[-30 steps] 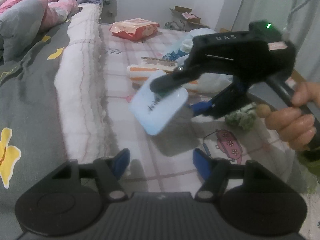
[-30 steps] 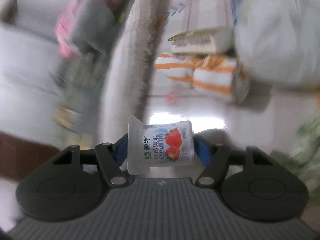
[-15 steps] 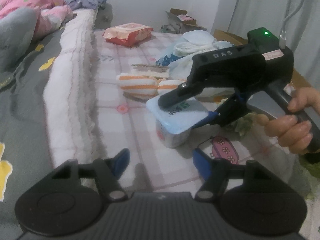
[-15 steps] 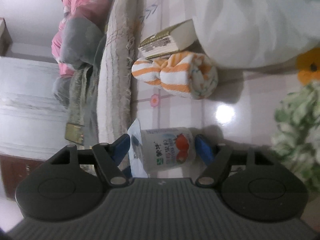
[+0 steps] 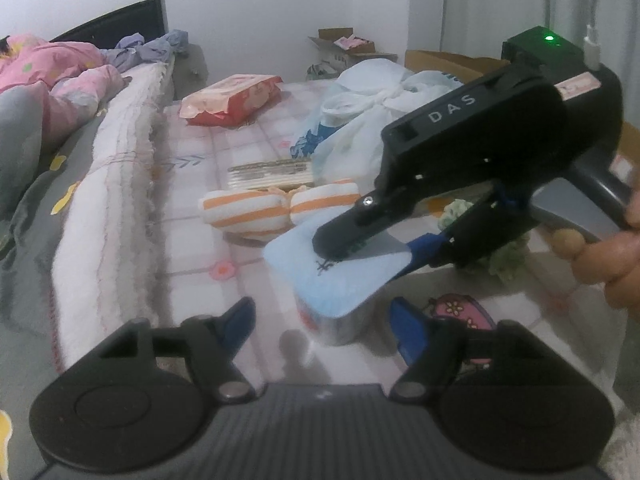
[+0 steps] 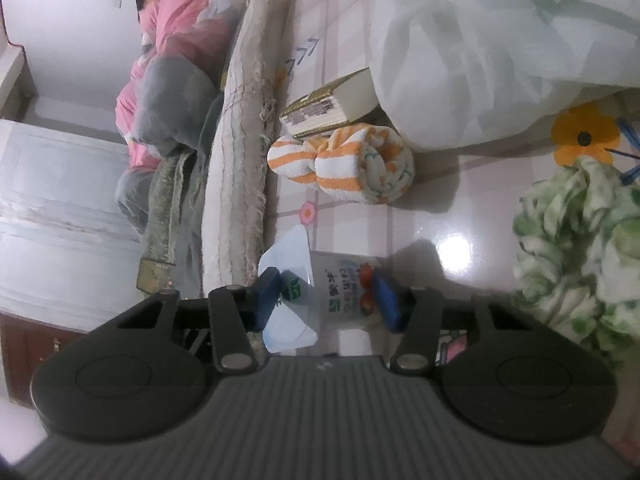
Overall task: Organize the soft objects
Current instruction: 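Lift the white yogurt cup with the right tool and carry it toward the box, then lower the white yogurt cup into the cardboard box with the right tool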
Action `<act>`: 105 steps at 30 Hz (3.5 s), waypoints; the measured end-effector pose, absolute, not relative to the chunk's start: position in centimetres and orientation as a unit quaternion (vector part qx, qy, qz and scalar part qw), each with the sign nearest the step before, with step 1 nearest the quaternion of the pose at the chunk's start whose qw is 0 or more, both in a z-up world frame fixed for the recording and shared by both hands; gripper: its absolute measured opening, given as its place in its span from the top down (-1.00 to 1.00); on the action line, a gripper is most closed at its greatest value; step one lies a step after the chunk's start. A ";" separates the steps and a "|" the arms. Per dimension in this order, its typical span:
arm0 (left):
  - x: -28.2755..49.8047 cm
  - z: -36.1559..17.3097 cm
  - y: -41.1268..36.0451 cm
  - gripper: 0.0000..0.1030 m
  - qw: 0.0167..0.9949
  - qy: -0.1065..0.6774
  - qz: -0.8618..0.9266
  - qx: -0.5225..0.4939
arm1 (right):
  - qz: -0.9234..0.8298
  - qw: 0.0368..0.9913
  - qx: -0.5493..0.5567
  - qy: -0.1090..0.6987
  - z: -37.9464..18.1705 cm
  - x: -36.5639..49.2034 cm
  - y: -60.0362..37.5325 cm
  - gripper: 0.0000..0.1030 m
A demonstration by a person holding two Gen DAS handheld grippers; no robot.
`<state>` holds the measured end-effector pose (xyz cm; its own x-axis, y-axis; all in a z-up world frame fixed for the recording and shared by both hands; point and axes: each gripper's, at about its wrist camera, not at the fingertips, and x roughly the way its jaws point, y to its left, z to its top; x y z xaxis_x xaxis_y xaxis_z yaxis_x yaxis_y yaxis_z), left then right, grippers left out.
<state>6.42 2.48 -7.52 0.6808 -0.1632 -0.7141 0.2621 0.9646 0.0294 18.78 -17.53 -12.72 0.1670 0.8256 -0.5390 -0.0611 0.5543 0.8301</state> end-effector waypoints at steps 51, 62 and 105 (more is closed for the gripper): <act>9.8 3.9 -2.6 -0.23 0.951 0.278 -0.117 0.074 | 0.368 0.731 0.365 0.444 -0.8 19.5 -22.9 0.39; 13.8 5.9 -11.6 -0.23 0.940 0.266 -0.195 0.083 | 0.316 0.767 0.397 0.392 1.6 19.9 -33.8 0.39; 13.0 4.2 -16.6 -0.38 0.882 0.352 -0.301 0.084 | 0.132 0.777 0.284 0.547 -7.4 18.2 -49.2 0.15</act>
<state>13.04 -16.61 4.17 0.5702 -0.4716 -0.6727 0.5907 0.8044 -0.0633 18.23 -49.24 -7.43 0.3672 0.5147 -0.7747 0.1058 0.8044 0.5846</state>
